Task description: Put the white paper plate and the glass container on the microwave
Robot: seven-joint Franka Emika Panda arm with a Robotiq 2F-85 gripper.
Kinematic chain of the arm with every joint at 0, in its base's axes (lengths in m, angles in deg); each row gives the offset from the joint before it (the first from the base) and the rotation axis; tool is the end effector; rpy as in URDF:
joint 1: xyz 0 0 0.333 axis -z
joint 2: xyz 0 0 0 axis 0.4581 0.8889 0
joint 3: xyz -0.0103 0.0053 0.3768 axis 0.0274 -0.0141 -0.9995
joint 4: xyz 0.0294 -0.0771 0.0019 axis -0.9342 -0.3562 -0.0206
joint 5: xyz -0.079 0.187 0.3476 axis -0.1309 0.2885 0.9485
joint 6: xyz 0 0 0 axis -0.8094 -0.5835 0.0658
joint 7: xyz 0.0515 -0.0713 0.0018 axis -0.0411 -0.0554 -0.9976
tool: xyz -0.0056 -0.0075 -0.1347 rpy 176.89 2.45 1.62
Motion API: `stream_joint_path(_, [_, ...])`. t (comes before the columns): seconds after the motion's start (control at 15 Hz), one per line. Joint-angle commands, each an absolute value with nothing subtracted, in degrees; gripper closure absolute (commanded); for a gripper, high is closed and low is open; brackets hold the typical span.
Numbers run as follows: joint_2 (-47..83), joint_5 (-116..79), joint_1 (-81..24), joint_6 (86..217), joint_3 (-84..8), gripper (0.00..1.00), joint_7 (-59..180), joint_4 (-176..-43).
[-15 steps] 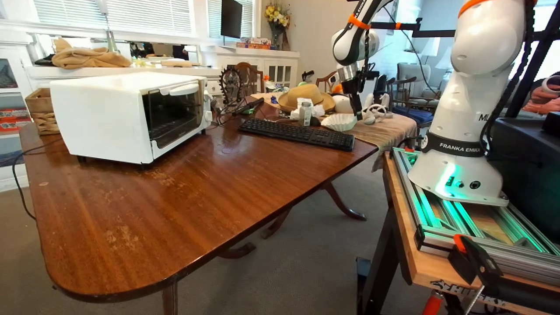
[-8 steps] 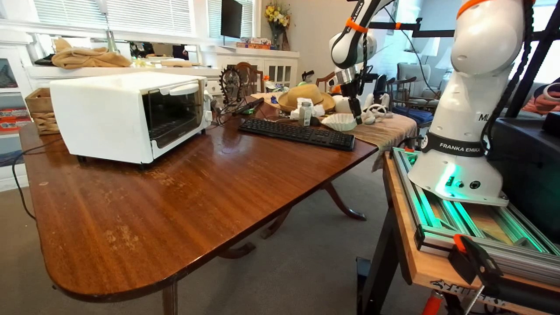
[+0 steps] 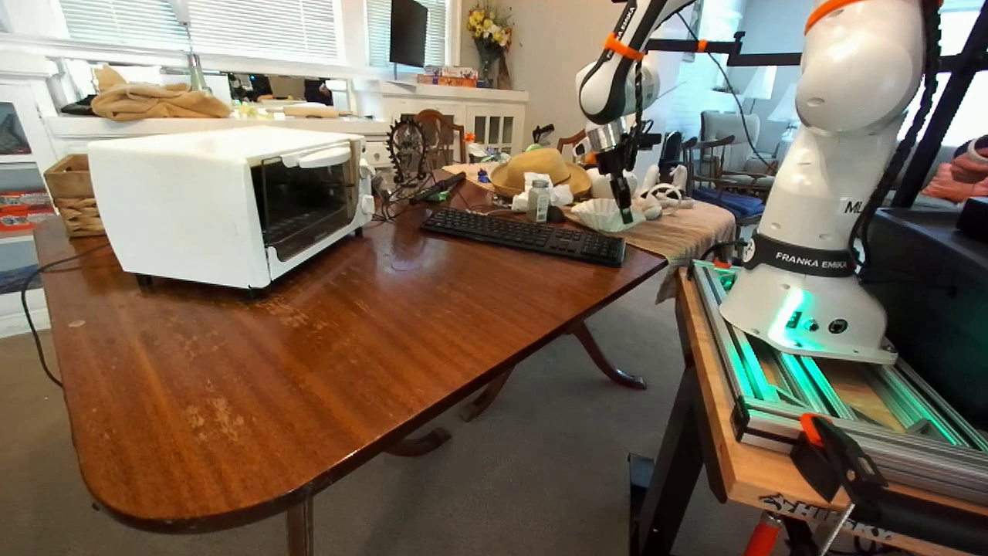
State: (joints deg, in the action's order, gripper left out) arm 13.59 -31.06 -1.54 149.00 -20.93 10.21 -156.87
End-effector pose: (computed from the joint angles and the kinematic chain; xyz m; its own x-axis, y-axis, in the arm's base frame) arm 0.3037 -0.3444 0.2291 0.9025 0.1961 -0.3834 0.1675 -0.9800 -0.1070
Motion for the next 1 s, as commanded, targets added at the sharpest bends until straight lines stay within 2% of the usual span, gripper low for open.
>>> stream_joint_path(0.0, [10.69,-26.19,-1.66,147.97,-21.26,1.00,13.84,-157.58])
stream_joint_path(0.2, [2.16,-19.63,-1.94,145.11,-21.63,0.99,15.76,-160.80])
stream_joint_path(0.33, [-4.51,-22.86,-3.53,149.10,-21.48,1.00,16.75,-163.00])
stream_joint_path(0.53, [-14.00,-34.17,-5.72,145.98,-23.47,1.00,21.52,-162.71])
stream_joint_path(0.93, [-24.42,-39.50,-12.04,148.86,-28.05,1.00,19.36,-161.07])
